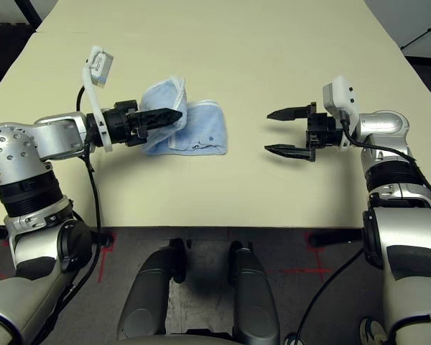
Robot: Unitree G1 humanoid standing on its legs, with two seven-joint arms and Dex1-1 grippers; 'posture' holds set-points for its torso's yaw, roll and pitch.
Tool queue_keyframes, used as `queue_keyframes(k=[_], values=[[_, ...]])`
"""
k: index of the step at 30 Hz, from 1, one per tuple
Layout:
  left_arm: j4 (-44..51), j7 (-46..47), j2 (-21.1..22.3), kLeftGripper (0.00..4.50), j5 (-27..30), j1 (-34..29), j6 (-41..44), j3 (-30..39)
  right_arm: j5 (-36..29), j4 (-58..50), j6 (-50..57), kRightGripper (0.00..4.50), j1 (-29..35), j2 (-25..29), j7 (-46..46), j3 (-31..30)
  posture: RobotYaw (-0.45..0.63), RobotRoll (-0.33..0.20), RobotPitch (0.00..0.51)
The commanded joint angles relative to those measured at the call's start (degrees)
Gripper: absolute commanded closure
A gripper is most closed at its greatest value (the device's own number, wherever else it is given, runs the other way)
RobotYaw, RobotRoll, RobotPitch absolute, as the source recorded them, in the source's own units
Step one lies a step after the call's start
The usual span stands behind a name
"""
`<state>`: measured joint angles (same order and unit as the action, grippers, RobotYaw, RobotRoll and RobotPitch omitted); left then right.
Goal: Fold the towel and set it aside.
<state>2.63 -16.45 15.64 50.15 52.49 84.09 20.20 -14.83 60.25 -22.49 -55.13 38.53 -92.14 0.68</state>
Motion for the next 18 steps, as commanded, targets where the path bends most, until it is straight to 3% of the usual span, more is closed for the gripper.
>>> queue_keyframes(k=[1, 7, 18], values=[[-3.34, -0.98, -0.30, 4.45, -2.58, 1.28, -3.78, -3.18, 0.56, 0.01, -0.13, 0.00, 0.55, 0.17, -0.36, 0.83, 0.00, 0.000, 0.211], [-7.64, -2.89, 0.12, 4.45, -6.16, 2.65, -8.62, -8.93, 0.97, 0.25, -0.19, 0.00, 0.32, -0.12, -0.34, 0.92, 0.00, 0.000, 0.214], [-7.41, -10.63, 4.94, 4.45, -8.24, 5.32, -6.82, -18.84, 1.70, 0.90, -0.49, 0.00, -0.15, -0.66, -0.33, 0.78, 0.01, 0.000, 0.217]])
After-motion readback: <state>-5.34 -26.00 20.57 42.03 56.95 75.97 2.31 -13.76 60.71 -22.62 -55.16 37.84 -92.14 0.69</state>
